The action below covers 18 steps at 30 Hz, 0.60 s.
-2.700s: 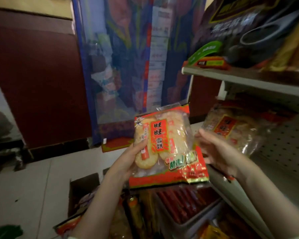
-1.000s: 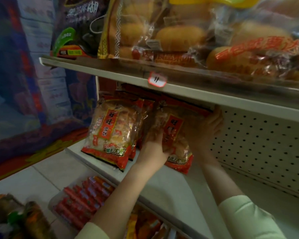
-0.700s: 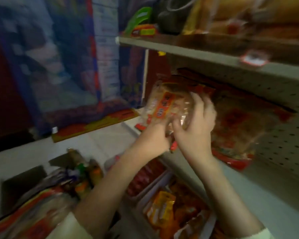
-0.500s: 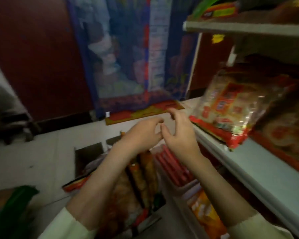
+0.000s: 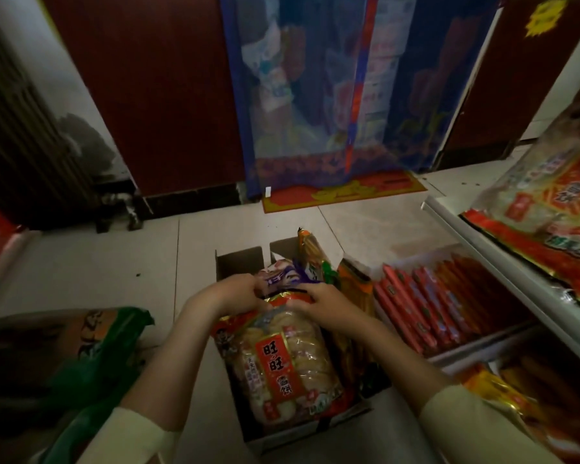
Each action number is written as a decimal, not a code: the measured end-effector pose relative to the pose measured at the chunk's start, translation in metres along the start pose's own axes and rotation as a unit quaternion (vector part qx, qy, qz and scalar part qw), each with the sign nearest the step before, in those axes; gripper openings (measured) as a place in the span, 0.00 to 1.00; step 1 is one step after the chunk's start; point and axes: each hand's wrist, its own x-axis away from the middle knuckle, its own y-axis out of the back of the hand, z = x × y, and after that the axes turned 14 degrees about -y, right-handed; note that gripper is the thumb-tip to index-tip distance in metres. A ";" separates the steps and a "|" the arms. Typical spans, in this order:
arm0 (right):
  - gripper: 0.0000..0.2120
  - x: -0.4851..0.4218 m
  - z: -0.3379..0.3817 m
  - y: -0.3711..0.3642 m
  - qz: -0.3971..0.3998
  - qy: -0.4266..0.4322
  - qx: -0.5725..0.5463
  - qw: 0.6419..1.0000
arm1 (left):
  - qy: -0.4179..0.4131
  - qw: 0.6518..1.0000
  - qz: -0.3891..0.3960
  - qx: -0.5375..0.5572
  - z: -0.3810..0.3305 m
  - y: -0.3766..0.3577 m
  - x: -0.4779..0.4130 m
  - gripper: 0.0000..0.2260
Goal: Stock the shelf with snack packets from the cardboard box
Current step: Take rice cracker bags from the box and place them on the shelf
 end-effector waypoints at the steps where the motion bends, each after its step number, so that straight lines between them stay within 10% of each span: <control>1: 0.18 0.001 -0.002 -0.001 -0.002 0.003 -0.016 1.000 | -0.011 1.000 -0.004 0.002 0.000 -0.001 -0.001 0.11; 11: 0.12 0.030 0.002 0.026 -0.140 0.042 -0.168 0.975 | -0.060 0.982 -0.179 -0.017 -0.040 0.019 0.016 0.07; 18: 0.14 0.080 0.005 0.108 -0.296 0.087 -0.383 0.871 | -0.122 0.811 -0.566 -0.083 -0.104 0.038 0.015 0.38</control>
